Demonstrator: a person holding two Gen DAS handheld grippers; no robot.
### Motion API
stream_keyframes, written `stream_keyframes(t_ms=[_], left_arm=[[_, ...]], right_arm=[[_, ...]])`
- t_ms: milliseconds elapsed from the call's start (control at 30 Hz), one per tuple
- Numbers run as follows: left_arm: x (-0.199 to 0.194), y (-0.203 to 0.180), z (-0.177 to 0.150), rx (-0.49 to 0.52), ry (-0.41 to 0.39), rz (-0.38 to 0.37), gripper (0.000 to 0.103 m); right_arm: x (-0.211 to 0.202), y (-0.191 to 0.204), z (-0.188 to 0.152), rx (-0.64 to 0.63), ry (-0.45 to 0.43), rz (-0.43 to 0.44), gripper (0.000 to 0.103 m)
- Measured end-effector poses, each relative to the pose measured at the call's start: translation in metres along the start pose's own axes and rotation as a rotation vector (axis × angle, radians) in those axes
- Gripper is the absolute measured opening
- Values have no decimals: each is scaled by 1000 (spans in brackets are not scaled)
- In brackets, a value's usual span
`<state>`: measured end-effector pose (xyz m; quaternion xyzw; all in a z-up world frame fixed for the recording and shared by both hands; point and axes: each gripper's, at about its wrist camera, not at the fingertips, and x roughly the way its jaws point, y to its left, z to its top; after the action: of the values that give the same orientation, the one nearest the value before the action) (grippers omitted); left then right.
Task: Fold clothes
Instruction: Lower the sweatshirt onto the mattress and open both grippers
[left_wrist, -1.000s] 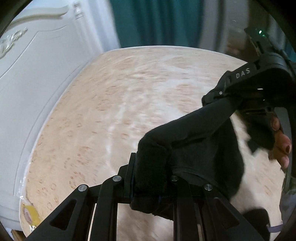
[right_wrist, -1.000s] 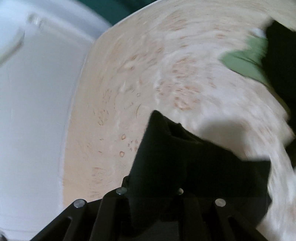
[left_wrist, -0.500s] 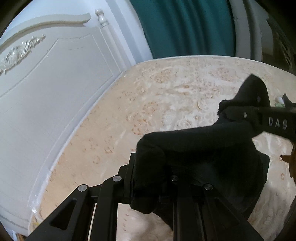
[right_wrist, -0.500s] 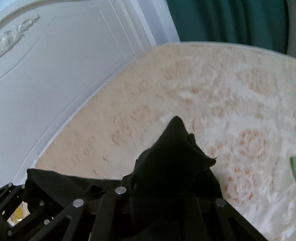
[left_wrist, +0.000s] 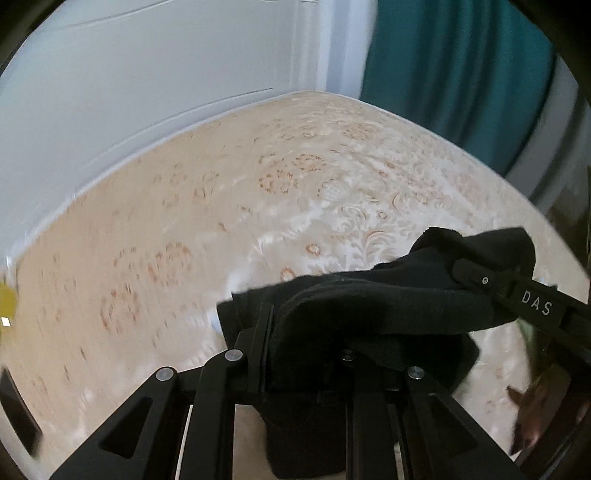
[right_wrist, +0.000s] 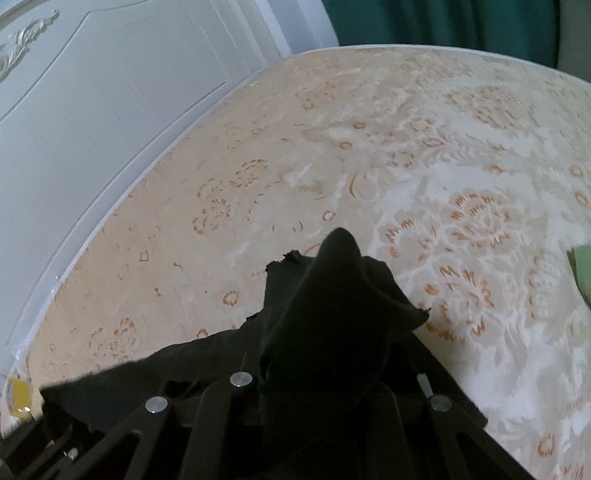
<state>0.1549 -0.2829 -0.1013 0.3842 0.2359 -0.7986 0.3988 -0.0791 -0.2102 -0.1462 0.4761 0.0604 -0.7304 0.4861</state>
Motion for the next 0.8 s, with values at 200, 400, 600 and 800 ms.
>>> stream_keyframes(t_ms=[200, 400, 600, 800], left_arm=[[-6, 8, -47, -89, 124, -101, 18], [-1, 0, -76, -84, 143, -68, 18], [11, 8, -86, -116, 183, -101, 21], [-25, 11, -71, -109, 209, -227, 28]], right_arm=[[-20, -32, -29, 151, 23, 43, 9], [-12, -60, -61, 245, 96, 8, 10], [-18, -76, -68, 268, 145, -46, 59], [-63, -85, -59, 189, 87, -205, 58]])
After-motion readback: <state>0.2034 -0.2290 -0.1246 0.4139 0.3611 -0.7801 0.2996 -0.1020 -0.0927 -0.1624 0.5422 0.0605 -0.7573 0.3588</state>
